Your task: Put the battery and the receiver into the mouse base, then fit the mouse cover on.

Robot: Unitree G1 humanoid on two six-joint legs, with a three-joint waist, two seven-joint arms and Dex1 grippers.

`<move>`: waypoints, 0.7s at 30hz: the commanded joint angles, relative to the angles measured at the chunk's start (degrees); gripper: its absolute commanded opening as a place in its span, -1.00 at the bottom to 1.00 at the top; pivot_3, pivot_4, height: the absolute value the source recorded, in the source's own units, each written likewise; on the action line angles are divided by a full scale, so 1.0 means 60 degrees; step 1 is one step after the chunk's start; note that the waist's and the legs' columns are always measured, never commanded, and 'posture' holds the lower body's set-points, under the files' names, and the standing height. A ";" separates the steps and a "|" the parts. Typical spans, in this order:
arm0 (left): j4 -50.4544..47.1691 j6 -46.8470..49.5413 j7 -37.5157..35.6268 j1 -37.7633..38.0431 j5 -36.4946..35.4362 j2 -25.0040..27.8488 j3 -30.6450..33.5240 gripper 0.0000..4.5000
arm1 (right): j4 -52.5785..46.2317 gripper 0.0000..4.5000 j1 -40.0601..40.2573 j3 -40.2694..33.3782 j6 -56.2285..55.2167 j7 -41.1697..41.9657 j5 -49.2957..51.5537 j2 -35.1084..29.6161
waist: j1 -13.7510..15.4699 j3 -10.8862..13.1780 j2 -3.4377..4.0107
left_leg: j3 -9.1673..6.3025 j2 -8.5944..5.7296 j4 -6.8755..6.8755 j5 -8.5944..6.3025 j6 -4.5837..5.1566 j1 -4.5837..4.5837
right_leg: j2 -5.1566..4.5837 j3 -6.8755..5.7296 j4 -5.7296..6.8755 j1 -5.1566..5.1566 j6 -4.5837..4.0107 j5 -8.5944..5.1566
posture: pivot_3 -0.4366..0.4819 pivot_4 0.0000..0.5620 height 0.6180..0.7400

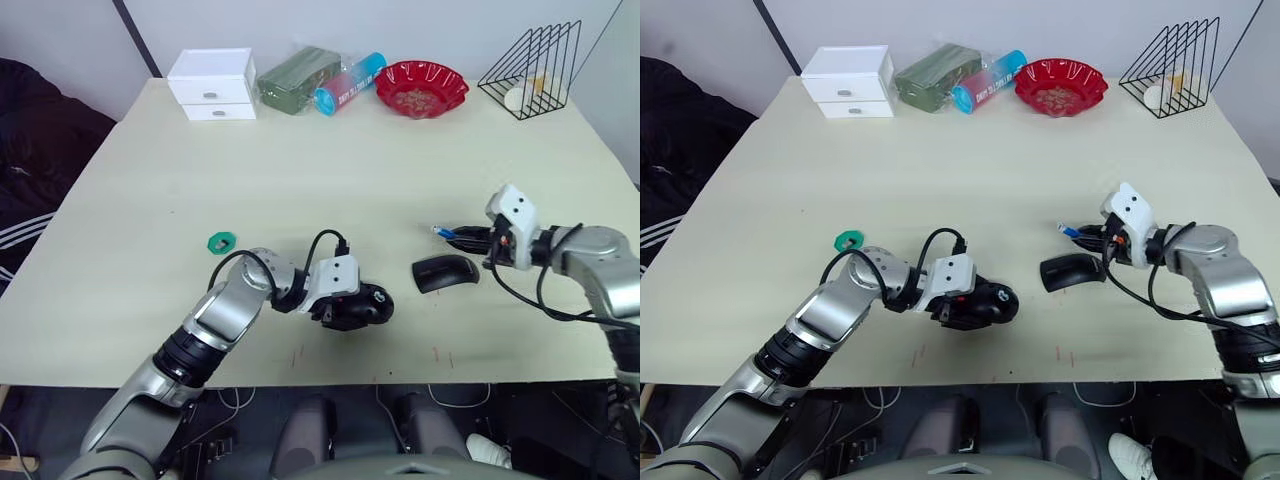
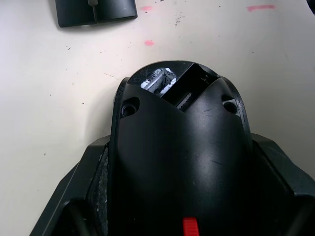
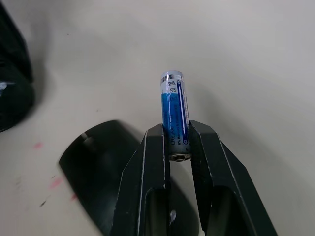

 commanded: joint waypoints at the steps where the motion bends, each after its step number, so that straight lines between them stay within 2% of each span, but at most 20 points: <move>1: 0.0251 0.0166 -0.0117 0.0197 0.0203 0.0132 -0.0343 0.32 | -0.1272 -0.97 0.0138 -0.0500 0.0785 -0.0002 0.0645 -0.0357 | -0.0019 0.0000 0.0000 | -0.0001 0.0000 0.0000 0.0000 0.0000 0.0000 | 0.0000 0.0000 0.0000 0.0000 0.0000 0.0000 | -0.05 -0.47 1.00; 7: 0.0304 0.0122 -0.0146 0.0143 0.0216 0.0145 -0.0342 0.32 | -0.2987 -0.97 0.0783 -0.0869 0.2105 -0.0150 0.1551 -0.0845 | 0.0001 0.0002 -0.0003 | -0.0024 0.0000 -0.0001 0.0000 0.0000 -0.0016 | 0.0001 -0.0022 -0.0012 0.0000 -0.0002 -0.0002 | -0.05 -0.47 1.00; 12: 0.0446 0.0048 -0.0226 0.0050 0.0239 0.0147 -0.0342 0.32 | -0.4389 -0.97 0.1166 -0.0690 0.3370 -0.0566 0.2056 -0.1330 | -0.0006 0.0002 -0.0003 | -0.0034 -0.0002 0.0000 0.0000 0.0000 -0.0013 | 0.0001 -0.0029 -0.0007 0.0002 -0.0003 -0.0002 | -0.05 -0.47 1.00; 21: 0.0549 0.0010 -0.0185 -0.0023 0.0241 0.0018 -0.0387 0.32 | -0.5581 -0.97 0.0487 -0.0142 0.5785 -0.1543 0.2961 -0.1601 | -0.0005 0.0001 -0.0008 | -0.0041 -0.0002 0.0000 0.0000 0.0000 -0.0016 | -0.0001 -0.0035 -0.0008 0.0004 -0.0004 -0.0003 | -0.05 -0.47 1.00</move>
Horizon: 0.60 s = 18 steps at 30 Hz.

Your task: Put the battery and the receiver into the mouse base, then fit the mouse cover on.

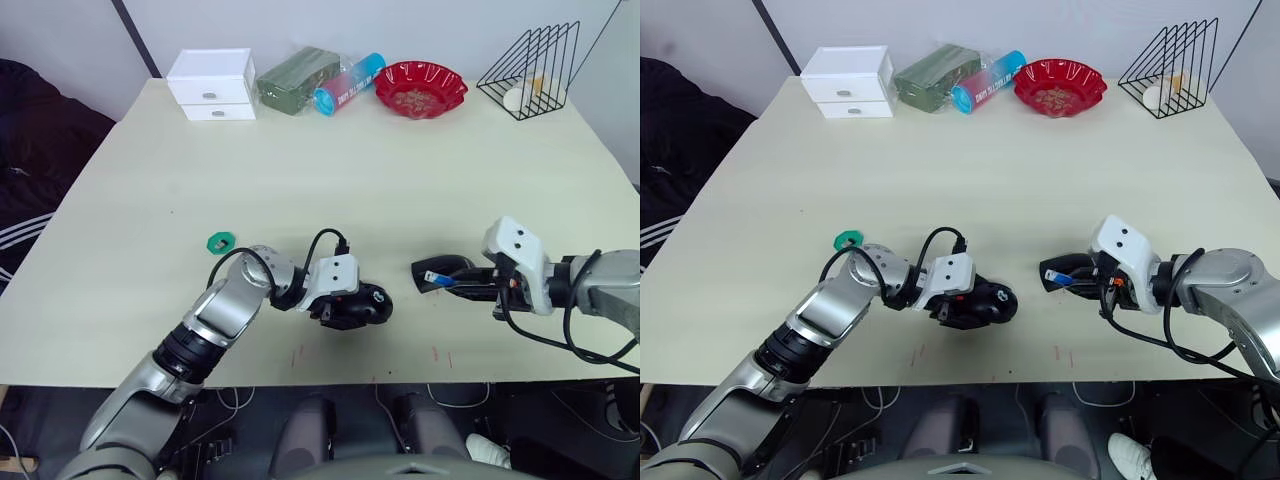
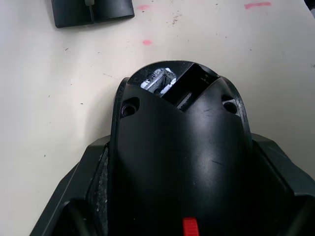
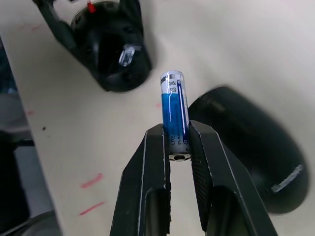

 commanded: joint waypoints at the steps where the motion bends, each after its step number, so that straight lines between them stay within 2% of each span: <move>1: 0.0328 0.0185 0.0002 0.0162 0.0233 -0.0001 -0.0323 0.32 | -0.0629 -0.97 -0.0403 0.0011 0.0678 -0.0356 0.0413 -0.0041 | 0.0004 0.0000 0.0000 | -0.0001 0.0000 0.0000 0.0000 0.0000 0.0000 | 0.0000 -0.0001 0.0000 0.0000 0.0000 0.0000 | -0.05 -0.47 1.00; 5: 0.0320 0.0192 -0.0005 0.0168 0.0225 0.0002 -0.0315 0.32 | -0.0851 -0.97 -0.0971 0.0240 0.1749 -0.0904 0.0872 0.0367 | 0.0019 0.0000 -0.0002 | -0.0003 0.0000 0.0000 0.0000 0.0000 -0.0005 | -0.0002 -0.0004 -0.0007 0.0001 0.0000 0.0000 | -0.05 -0.47 1.00; 11: 0.0178 0.0264 -0.0047 0.0217 0.0249 0.0090 -0.0359 0.32 | -0.0881 -0.97 -0.1868 0.0489 0.3912 -0.2087 0.1372 0.2055 | 0.0008 -0.0001 -0.0005 | -0.0009 -0.0002 0.0000 0.0000 0.0000 -0.0007 | -0.0003 -0.0008 -0.0004 0.0000 -0.0001 0.0000 | -0.05 -0.47 1.00; 18: 0.0052 0.0352 -0.0047 0.0260 0.0253 0.0142 -0.0379 0.32 | -0.0534 -0.97 -0.2018 0.0714 0.4135 -0.3724 0.2403 0.2986 | -0.0003 -0.0001 -0.0004 | -0.0010 -0.0001 0.0000 0.0000 0.0000 -0.0009 | -0.0004 -0.0011 -0.0004 0.0000 0.0000 0.0000 | -0.05 -0.47 1.00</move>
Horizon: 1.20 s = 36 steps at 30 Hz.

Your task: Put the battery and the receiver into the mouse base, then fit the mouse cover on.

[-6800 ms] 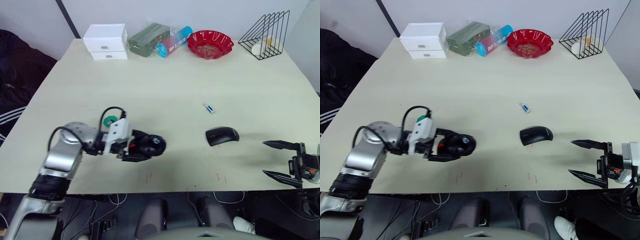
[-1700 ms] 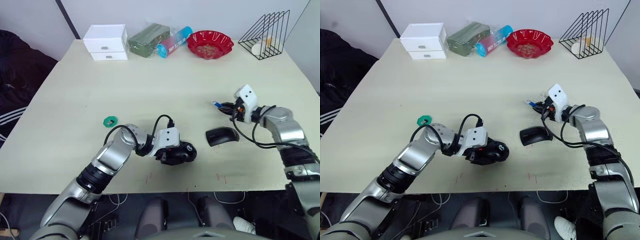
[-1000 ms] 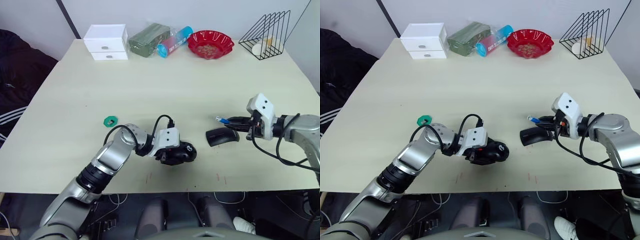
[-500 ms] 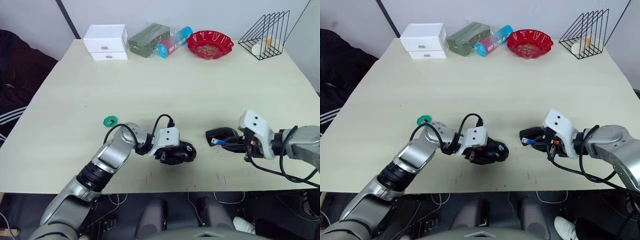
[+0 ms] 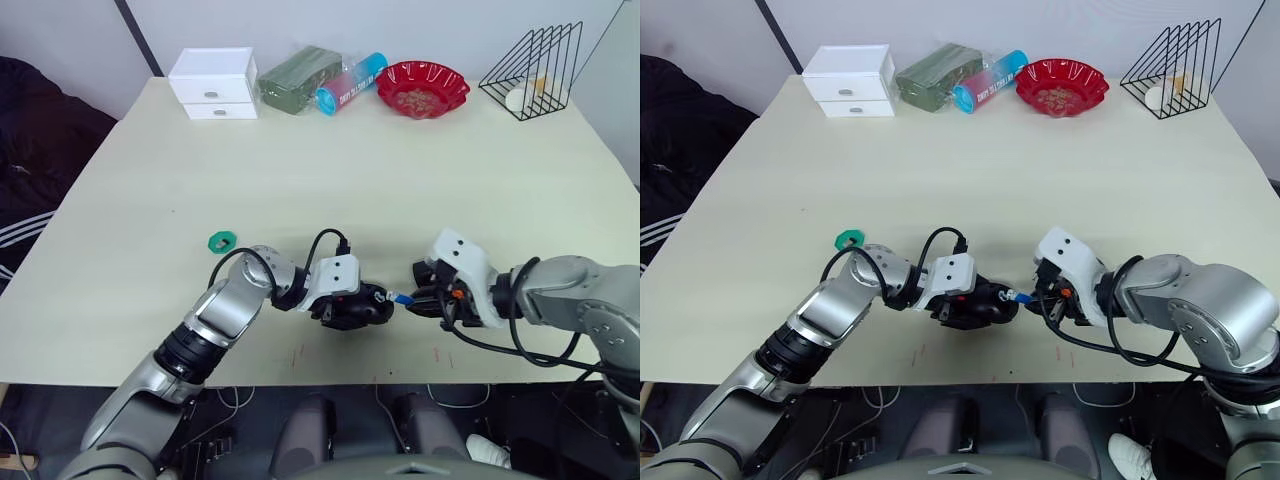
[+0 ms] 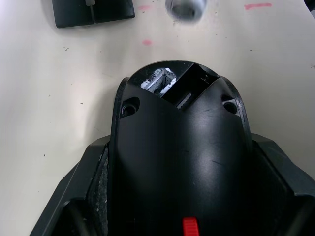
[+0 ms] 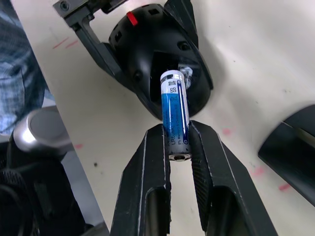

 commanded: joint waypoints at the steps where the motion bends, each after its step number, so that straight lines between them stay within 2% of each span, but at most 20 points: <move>1: 0.0150 0.0253 -0.0065 0.0250 0.0255 0.0165 -0.0352 0.32 | 0.0080 -0.97 -0.0206 0.0030 0.0061 -0.0857 0.0863 0.0199 | -0.0016 0.0000 0.0000 | 0.0000 0.0000 0.0000 0.0000 0.0000 0.0000 | 0.0000 0.0000 0.0000 0.0000 0.0000 0.0000 | -0.05 -0.47 1.00; 26: -0.0022 0.0355 0.0024 0.0356 0.0216 0.0175 -0.0406 0.32 | 0.2688 -0.97 -0.0930 0.0987 0.0060 -0.7343 0.6769 0.0482 | -0.0043 0.0000 -0.0001 | -0.0001 0.0008 -0.0008 0.0000 0.0001 -0.0001 | -0.0004 0.0000 -0.0007 -0.0001 -0.0001 0.0000 | -0.05 -0.47 1.00; 31: -0.0033 0.0381 0.0057 0.0357 0.0201 0.0115 -0.0427 0.32 | 0.3226 -0.97 -0.1052 0.1566 -0.0724 -0.8911 0.8271 0.0173 | -0.0053 0.0000 -0.0001 | -0.0001 0.0015 -0.0009 0.0000 0.0001 -0.0001 | -0.0005 -0.0001 -0.0006 -0.0001 -0.0001 0.0000 | -0.05 -0.47 1.00; 36: -0.0076 0.0400 0.0046 0.0356 0.0181 0.0087 -0.0438 0.32 | 0.3510 -0.97 -0.1382 0.2761 -0.2214 -1.0806 1.0071 -0.0305 | -0.0065 -0.0001 -0.0002 | -0.0001 0.0019 -0.0009 0.0000 0.0001 0.0001 | -0.0007 0.0000 -0.0006 -0.0001 -0.0001 -0.0001 | -0.05 -0.47 1.00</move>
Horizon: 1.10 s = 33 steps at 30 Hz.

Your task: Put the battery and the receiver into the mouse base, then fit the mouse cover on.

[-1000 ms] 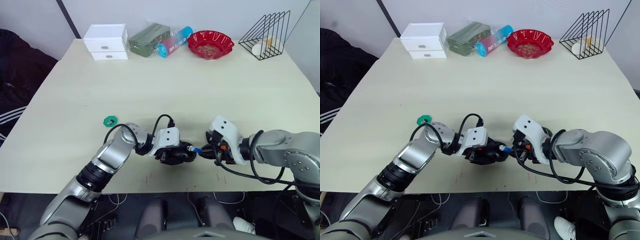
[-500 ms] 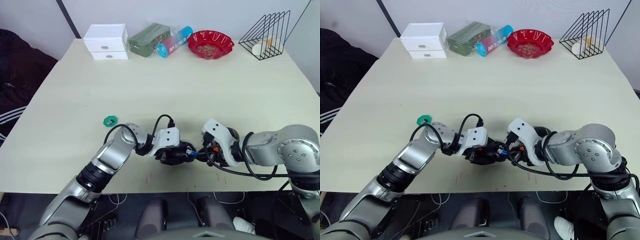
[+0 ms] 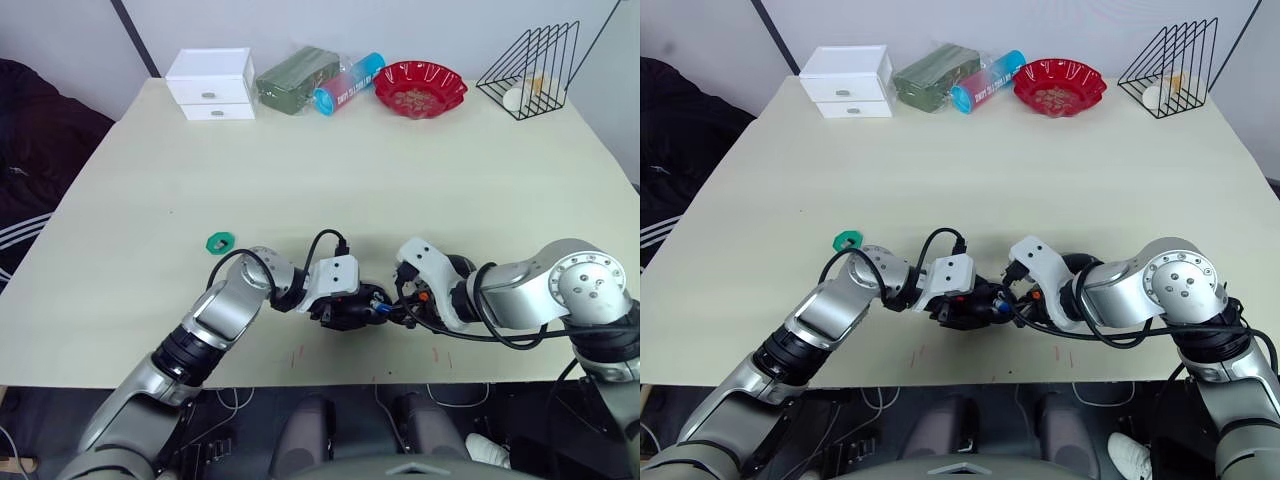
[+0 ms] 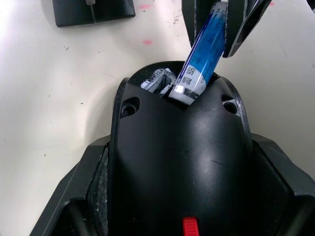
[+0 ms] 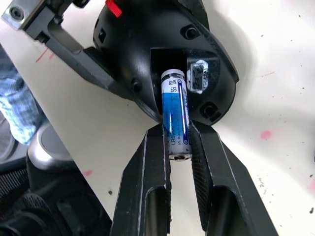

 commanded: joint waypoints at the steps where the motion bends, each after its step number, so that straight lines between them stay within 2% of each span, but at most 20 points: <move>1: 0.0087 0.0294 -0.0058 0.0270 0.0165 0.0018 -0.0395 0.32 | 0.0021 -0.97 -0.0223 0.0788 -0.1087 -0.1199 0.1263 -0.0285 | 0.0002 0.0000 0.0000 | 0.0000 0.0002 0.0000 0.0000 0.0000 0.0000 | 0.0000 0.0000 0.0000 0.0000 0.0000 0.0000 | -0.05 -0.47 1.00; 5: 0.0077 0.0306 -0.0060 0.0290 0.0172 0.0033 -0.0397 0.32 | -0.0057 -0.97 -0.0482 0.1472 -0.1977 -0.1937 0.2123 -0.0623 | 0.0000 0.0000 0.0000 | 0.0001 0.0008 -0.0001 0.0000 0.0001 -0.0004 | -0.0005 0.0001 -0.0007 -0.0001 0.0000 0.0000 | -0.05 -0.47 1.00; 8: 0.0071 0.0287 -0.0058 0.0306 0.0198 0.0059 -0.0402 0.32 | -0.0133 -0.97 -0.0638 0.1773 -0.2212 -0.1991 0.2288 -0.0819 | -0.0001 0.0000 0.0000 | -0.0001 0.0012 -0.0004 0.0000 0.0001 -0.0005 | -0.0006 -0.0001 -0.0010 -0.0001 -0.0001 -0.0001 | -0.05 -0.47 1.00; 9: 0.0072 0.0291 -0.0055 0.0306 0.0201 0.0058 -0.0404 0.32 | -0.0154 -0.61 -0.0689 0.1842 -0.2249 -0.1951 0.2294 -0.0881 | 0.0000 0.0000 0.0000 | -0.0001 0.0014 -0.0005 0.0000 0.0001 -0.0005 | -0.0007 -0.0001 -0.0010 -0.0002 -0.0001 -0.0001 | -0.05 -0.47 1.00; 13: 0.0086 0.0300 -0.0051 0.0299 0.0198 0.0049 -0.0421 0.32 | -0.0200 -0.12 -0.0778 0.1964 -0.2466 -0.1806 0.2297 -0.1027 | 0.0006 0.0000 0.0000 | -0.0004 0.0019 -0.0007 0.0000 0.0001 -0.0009 | -0.0010 -0.0006 -0.0014 -0.0002 -0.0002 -0.0001 | -0.05 -0.47 1.00; 14: 0.0090 0.0300 -0.0050 0.0294 0.0198 0.0048 -0.0427 0.32 | -0.0208 0.08 -0.0801 0.1979 -0.2505 -0.1775 0.2290 -0.1067 | 0.0006 0.0000 0.0000 | -0.0004 0.0020 -0.0007 -0.0001 0.0001 -0.0009 | -0.0011 -0.0007 -0.0015 -0.0002 -0.0003 -0.0001 | -0.05 -0.47 1.00; 26: 0.0163 0.0274 -0.0042 0.0240 0.0197 -0.0014 -0.0448 0.32 | -0.0715 0.08 -0.0890 0.1549 -0.2320 -0.0205 0.1716 -0.2064 | 0.0047 0.0000 0.0001 | -0.0009 0.0018 -0.0005 0.0000 0.0002 -0.0072 | -0.0025 -0.0020 -0.0020 -0.0051 -0.0035 -0.0020 | -0.05 -0.47 1.00; 28: 0.0178 0.0257 -0.0040 0.0240 0.0200 -0.0017 -0.0444 0.32 | -0.0965 0.08 -0.0852 0.1310 -0.2042 0.0572 0.1080 -0.2392 | 0.0056 0.0000 0.0002 | -0.0021 0.0018 0.0003 0.0001 0.0003 -0.0105 | -0.0026 -0.0030 -0.0019 -0.0078 -0.0030 -0.0016 | -0.05 -0.47 1.00; 33: 0.0182 0.0244 -0.0070 0.0246 0.0202 -0.0020 -0.0465 0.32 | -0.2022 0.08 -0.0278 0.0654 -0.2062 0.3776 -0.1806 -0.3108 | 0.0088 -0.0001 0.0002 | -0.0044 0.0012 0.0006 0.0001 0.0004 -0.0135 | -0.0029 -0.0058 -0.0045 -0.0085 0.0000 0.0001 | -0.05 -0.47 1.00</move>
